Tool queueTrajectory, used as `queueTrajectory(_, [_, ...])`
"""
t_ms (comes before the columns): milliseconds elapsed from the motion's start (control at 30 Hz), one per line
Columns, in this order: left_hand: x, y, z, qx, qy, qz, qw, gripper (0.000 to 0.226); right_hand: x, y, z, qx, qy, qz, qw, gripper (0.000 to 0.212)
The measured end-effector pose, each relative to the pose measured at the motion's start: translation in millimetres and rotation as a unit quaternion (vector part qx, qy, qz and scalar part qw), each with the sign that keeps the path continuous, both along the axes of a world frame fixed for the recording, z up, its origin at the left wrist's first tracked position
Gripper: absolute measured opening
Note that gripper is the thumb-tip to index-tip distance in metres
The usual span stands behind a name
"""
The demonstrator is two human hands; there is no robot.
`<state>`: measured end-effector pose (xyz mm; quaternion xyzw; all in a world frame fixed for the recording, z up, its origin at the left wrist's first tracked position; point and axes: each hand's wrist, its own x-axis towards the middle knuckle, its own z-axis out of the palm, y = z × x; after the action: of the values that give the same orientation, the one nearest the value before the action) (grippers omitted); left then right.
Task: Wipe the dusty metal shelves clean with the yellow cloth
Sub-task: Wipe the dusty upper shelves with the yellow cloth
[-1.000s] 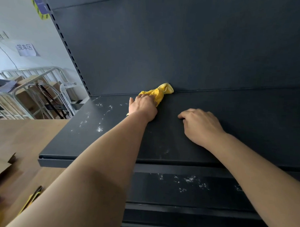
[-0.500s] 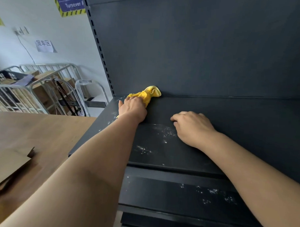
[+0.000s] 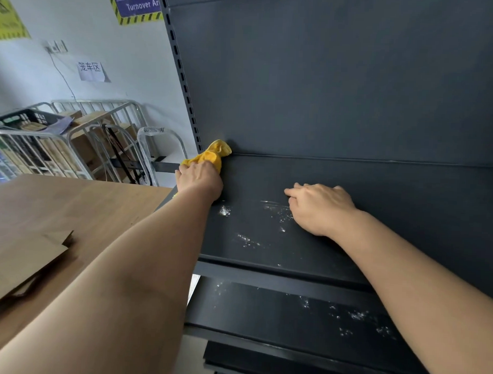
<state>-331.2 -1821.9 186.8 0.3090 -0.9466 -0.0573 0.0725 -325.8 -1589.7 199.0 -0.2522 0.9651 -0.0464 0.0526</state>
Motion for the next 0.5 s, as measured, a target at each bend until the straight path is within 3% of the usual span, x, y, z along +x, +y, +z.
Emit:
queueTrajectory(333, [63.1, 8.7, 1.1, -0.035, -0.008, 0.051, 0.998, 0.035, 5.5, 13.0, 0.5, -0.007, -0.038, 0.049, 0.998, 0.049])
queueTrajectory(500, [85.6, 17.2, 0.4, -0.029, 0.007, 0.067, 0.997, 0.037, 23.0, 34.3, 0.5, -0.037, -0.001, 0.065, 0.997, 0.048])
